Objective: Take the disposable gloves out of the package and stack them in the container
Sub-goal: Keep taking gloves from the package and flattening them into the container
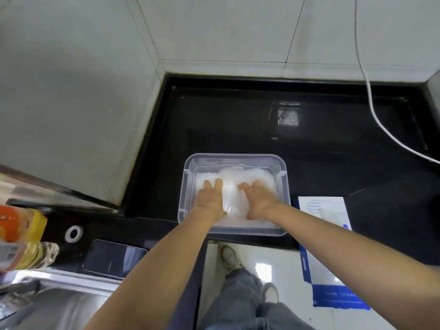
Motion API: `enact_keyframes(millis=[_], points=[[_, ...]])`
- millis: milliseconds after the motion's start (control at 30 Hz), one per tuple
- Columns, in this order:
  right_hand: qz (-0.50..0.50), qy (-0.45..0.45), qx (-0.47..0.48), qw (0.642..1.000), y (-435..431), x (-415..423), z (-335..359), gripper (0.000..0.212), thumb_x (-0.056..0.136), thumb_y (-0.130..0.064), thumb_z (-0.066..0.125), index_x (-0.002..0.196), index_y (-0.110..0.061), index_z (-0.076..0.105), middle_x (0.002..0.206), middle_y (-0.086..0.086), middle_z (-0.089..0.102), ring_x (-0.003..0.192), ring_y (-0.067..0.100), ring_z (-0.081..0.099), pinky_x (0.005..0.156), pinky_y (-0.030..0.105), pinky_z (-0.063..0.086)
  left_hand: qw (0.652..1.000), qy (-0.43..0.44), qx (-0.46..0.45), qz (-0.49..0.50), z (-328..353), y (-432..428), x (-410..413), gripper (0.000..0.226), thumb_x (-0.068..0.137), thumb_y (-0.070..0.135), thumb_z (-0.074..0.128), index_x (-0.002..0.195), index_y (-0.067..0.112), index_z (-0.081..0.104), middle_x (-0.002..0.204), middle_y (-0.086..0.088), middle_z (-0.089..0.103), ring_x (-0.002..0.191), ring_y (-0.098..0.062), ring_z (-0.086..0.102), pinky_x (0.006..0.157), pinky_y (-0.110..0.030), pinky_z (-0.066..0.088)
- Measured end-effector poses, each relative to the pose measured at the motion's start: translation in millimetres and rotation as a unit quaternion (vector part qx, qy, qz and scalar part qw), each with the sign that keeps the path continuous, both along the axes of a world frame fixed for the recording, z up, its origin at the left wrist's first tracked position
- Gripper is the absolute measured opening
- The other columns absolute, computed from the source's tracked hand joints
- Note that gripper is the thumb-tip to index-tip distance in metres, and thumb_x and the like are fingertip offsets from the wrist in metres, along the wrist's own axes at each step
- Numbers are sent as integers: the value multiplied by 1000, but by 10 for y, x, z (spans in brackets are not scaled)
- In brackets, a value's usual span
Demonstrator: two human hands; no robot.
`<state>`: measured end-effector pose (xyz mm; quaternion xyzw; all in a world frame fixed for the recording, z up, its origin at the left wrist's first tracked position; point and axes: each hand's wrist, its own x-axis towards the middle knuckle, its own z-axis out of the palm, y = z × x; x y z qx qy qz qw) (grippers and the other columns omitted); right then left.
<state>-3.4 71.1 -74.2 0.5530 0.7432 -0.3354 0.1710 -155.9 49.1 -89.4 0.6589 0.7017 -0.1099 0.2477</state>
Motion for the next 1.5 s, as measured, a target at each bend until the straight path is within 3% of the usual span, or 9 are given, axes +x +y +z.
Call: enact_keyframes(millis=[300, 467, 633, 700, 867, 1067, 1133, 1300, 1500], points=[[17, -19, -69, 997, -7, 2, -55, 91, 92, -17, 61, 157, -26, -3, 155, 12, 6, 138, 37, 32, 110, 41, 38, 997, 25, -76, -4, -50, 2, -11, 95, 87, 24, 68, 151, 29, -2, 153, -14, 10, 134, -35, 32, 105, -42, 41], [22, 25, -57, 998, -61, 39, 165, 77, 98, -14, 55, 158, -20, 7, 159, 12, 19, 140, 31, 33, 112, 34, 33, 998, 42, -46, -7, 109, -35, 45, 72, 94, 32, 59, 151, 27, 16, 148, -14, 26, 124, -31, 46, 93, -34, 47], [-74, 198, 181, 961, -191, 196, 475, 26, 96, -17, 58, 120, -18, 66, 122, 3, 60, 98, 17, 59, 87, 26, 48, 985, -6, 155, 73, 434, -146, 325, 32, 99, 30, 50, 129, 20, 54, 127, -6, 58, 104, -21, 62, 85, -24, 51], [-133, 247, 245, 928, -228, 355, 610, 14, 94, -19, 57, 98, -18, 71, 100, 0, 67, 78, 15, 59, 72, 27, 49, 973, -57, 206, 89, 577, -221, 518, 26, 99, 29, 51, 121, 20, 58, 117, -4, 64, 97, -18, 64, 83, -22, 49], [-246, 235, 268, 901, -459, 1028, 624, 24, 96, -28, 55, 77, -14, 63, 71, 1, 65, 69, 23, 61, 66, 37, 51, 960, -143, 240, 6, 791, -522, 1087, 13, 98, 26, 50, 108, 19, 55, 94, 0, 64, 76, -13, 56, 69, -23, 45], [-289, 121, 221, 924, -861, 1650, 320, 17, 93, -29, 59, 78, -20, 60, 75, -1, 64, 67, 17, 61, 58, 27, 46, 950, -162, 231, -137, 685, -858, 1561, 15, 98, 21, 49, 107, 13, 59, 103, -5, 65, 88, -20, 62, 72, -25, 47], [-304, 101, 208, 924, -927, 1721, 213, 11, 90, -30, 65, 92, -20, 61, 93, -3, 61, 74, 14, 60, 66, 26, 47, 950, -137, 235, -152, 656, -876, 1637, 17, 97, 21, 52, 110, 13, 58, 108, -6, 65, 94, -22, 62, 78, -30, 52], [-352, 143, 175, 908, -924, 1706, 79, 38, 88, -27, 72, 120, -18, 54, 119, 0, 45, 95, 14, 52, 83, 24, 45, 955, -81, 240, -152, 585, -819, 1647, 24, 91, 8, 56, 114, 13, 57, 109, -8, 61, 99, -26, 57, 76, -36, 53], [-366, 176, 107, 908, -791, 1695, 55, 15, 91, -5, 62, 100, -16, 64, 100, 1, 64, 92, 18, 62, 75, 22, 44, 957, -35, 238, -164, 669, -716, 1562, 27, 95, 11, 53, 122, 14, 52, 116, -8, 55, 106, -24, 54, 79, -31, 45]])
